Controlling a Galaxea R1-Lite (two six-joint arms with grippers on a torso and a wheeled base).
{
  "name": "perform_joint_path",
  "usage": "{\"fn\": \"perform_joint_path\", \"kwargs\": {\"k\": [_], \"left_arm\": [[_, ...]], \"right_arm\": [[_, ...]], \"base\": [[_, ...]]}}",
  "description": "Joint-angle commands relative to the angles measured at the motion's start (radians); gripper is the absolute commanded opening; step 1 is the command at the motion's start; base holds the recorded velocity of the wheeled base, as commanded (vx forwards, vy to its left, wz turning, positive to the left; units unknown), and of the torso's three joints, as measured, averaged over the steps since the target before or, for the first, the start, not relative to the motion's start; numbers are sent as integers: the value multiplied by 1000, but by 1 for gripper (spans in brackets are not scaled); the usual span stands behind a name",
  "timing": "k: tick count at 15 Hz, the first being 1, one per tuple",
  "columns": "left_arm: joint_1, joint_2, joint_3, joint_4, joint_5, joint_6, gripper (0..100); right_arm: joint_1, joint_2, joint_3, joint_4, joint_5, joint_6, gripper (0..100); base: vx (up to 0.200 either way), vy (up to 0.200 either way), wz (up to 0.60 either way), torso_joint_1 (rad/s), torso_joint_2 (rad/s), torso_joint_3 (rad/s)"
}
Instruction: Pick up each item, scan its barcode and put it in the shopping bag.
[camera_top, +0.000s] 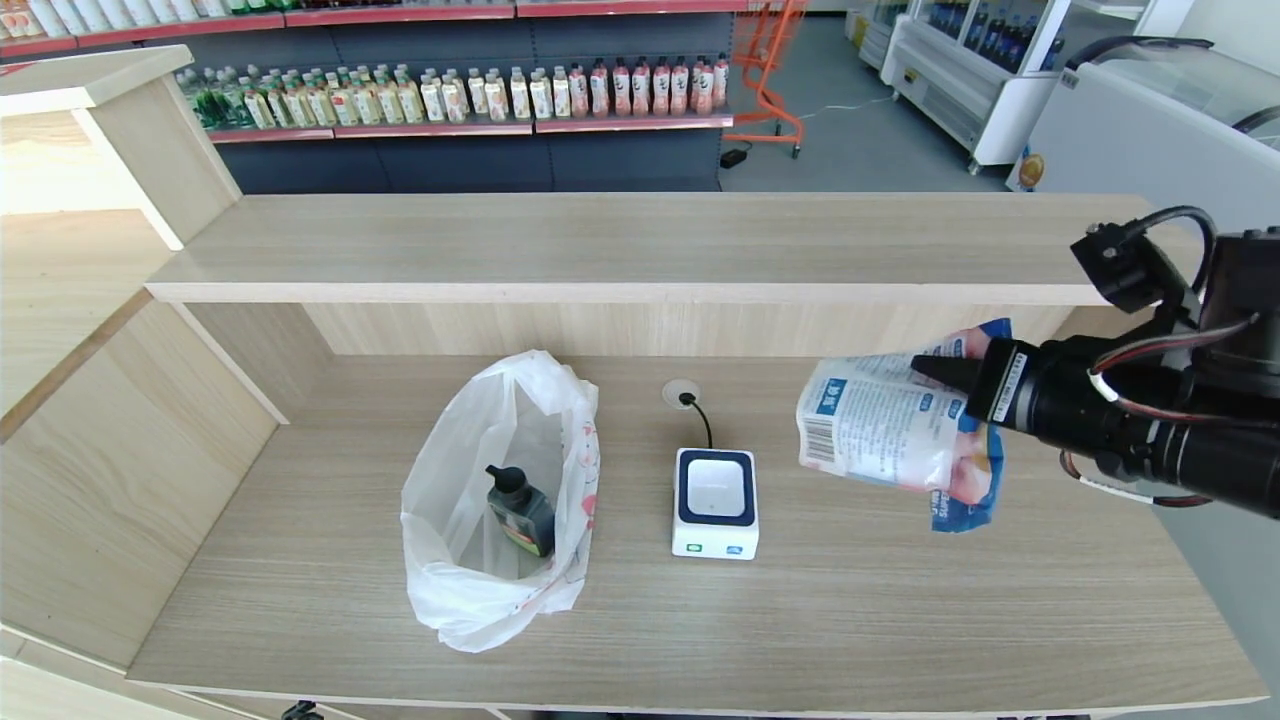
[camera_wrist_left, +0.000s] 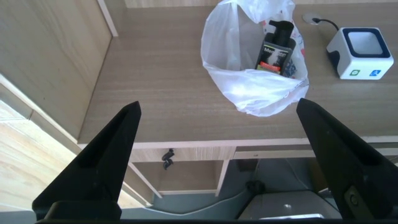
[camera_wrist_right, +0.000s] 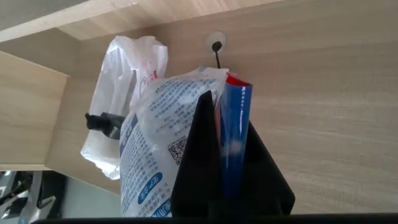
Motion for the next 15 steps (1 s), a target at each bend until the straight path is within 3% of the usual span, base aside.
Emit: {"fn": "perform_joint_path", "kwargs": {"k": [1,7,10,13,15], "left_arm": [[0,0,0,0,0,0,100],[0,2,0,0,0,0,100],[0,0,0,0,0,0,100],[0,0,0,0,0,0,100],[0,0,0,0,0,0,100]], "right_arm": [[-1,-86,15,4,-1,9,0],[2,-180,94,6,-1,9,0],[2,-189,110,7,-2,9,0],[2,-199,121,26,-2,9,0],[2,-193,116,29,-2,9,0]], "base": [[0,0,0,0,0,0],[0,0,0,0,0,0],[-200,0,0,7,1,2],[0,0,0,0,0,0],[0,200,0,-10,-7,10]]}}
